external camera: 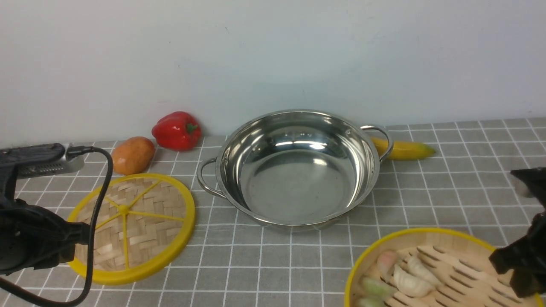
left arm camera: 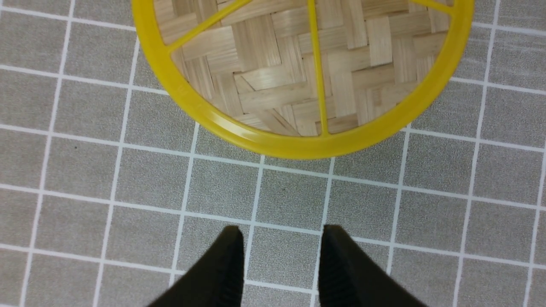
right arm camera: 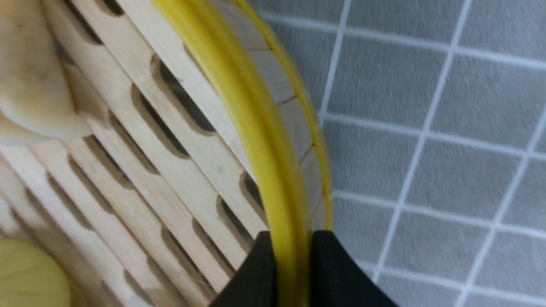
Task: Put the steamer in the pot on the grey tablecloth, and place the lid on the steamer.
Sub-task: 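Reach for and grasp the rim of the bamboo steamer holding the buns with the right gripper, then place the bamboo steamer basket of food into the steel pot with the right gripper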
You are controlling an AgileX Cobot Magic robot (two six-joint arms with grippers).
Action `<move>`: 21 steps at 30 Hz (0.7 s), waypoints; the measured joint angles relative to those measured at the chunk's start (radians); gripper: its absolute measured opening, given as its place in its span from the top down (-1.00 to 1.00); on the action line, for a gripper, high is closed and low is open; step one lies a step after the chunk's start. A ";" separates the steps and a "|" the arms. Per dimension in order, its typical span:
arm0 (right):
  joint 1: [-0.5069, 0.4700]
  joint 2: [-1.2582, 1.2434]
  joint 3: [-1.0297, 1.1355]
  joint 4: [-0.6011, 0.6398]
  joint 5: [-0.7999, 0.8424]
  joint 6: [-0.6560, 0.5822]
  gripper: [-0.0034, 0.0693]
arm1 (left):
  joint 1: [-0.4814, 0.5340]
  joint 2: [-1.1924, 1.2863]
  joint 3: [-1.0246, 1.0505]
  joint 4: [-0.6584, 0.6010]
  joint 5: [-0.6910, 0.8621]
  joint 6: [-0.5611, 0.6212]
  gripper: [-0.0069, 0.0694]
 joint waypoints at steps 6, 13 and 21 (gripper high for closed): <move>0.000 -0.071 -0.185 0.004 0.104 -0.010 0.61 | 0.000 0.000 0.000 0.000 -0.001 0.000 0.18; 0.043 0.052 -0.495 0.055 0.102 0.010 0.61 | 0.000 0.000 0.000 0.000 -0.023 0.000 0.18; 0.151 0.388 -0.876 0.072 0.112 0.043 0.61 | 0.000 0.000 0.000 0.000 -0.025 0.000 0.18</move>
